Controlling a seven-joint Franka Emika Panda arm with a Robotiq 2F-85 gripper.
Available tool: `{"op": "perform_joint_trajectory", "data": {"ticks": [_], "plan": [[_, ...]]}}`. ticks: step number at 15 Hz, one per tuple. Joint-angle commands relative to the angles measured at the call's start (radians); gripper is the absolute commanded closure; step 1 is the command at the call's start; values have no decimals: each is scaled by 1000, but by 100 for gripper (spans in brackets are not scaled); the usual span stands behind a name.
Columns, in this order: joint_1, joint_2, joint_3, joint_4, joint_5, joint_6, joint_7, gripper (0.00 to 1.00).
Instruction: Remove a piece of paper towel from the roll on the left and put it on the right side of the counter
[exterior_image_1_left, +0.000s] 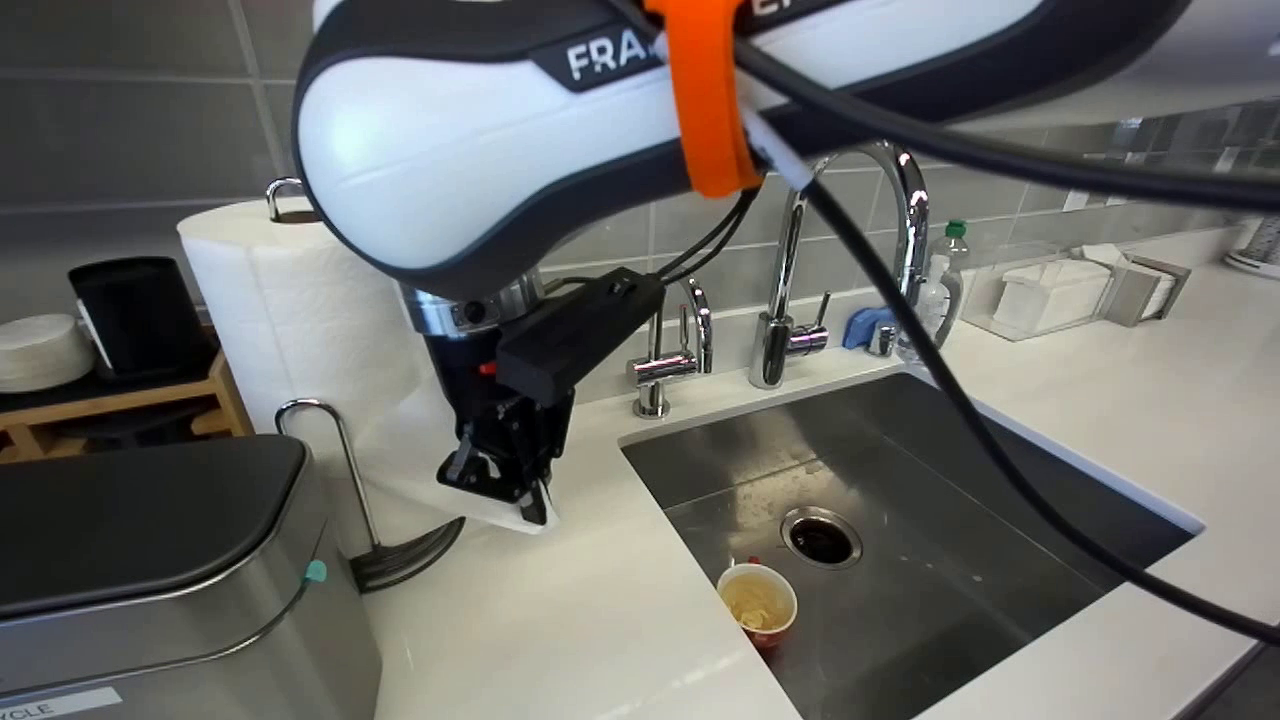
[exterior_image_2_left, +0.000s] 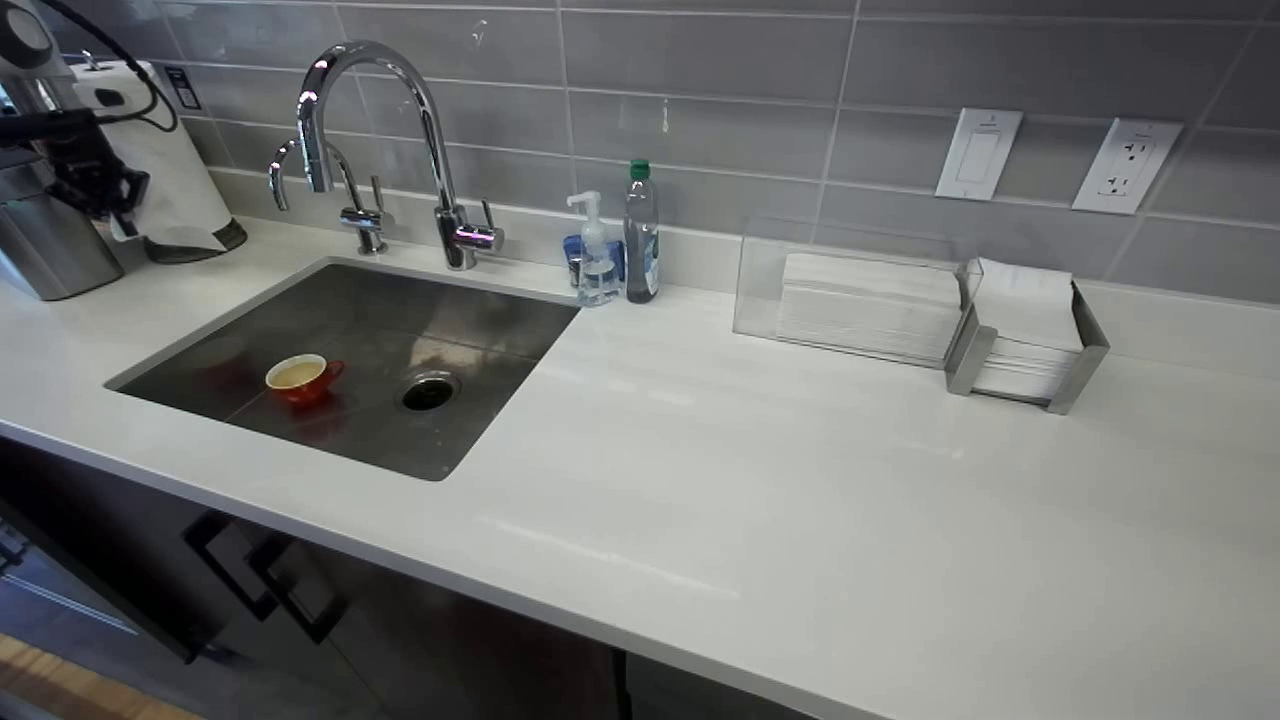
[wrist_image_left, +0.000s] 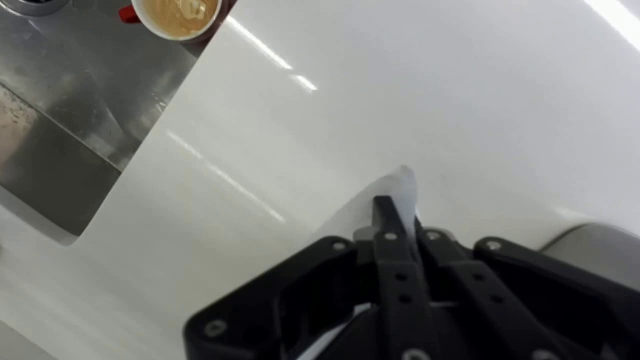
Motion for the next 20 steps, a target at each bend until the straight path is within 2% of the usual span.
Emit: {"op": "perform_joint_trajectory", "data": {"ticks": [1, 11, 20], "plan": [[-28, 19, 4, -10, 24, -41, -4, 100], [-73, 39, -4, -22, 18, -71, 8, 100], [-110, 38, -14, -94, 17, -68, 48, 100]]}}
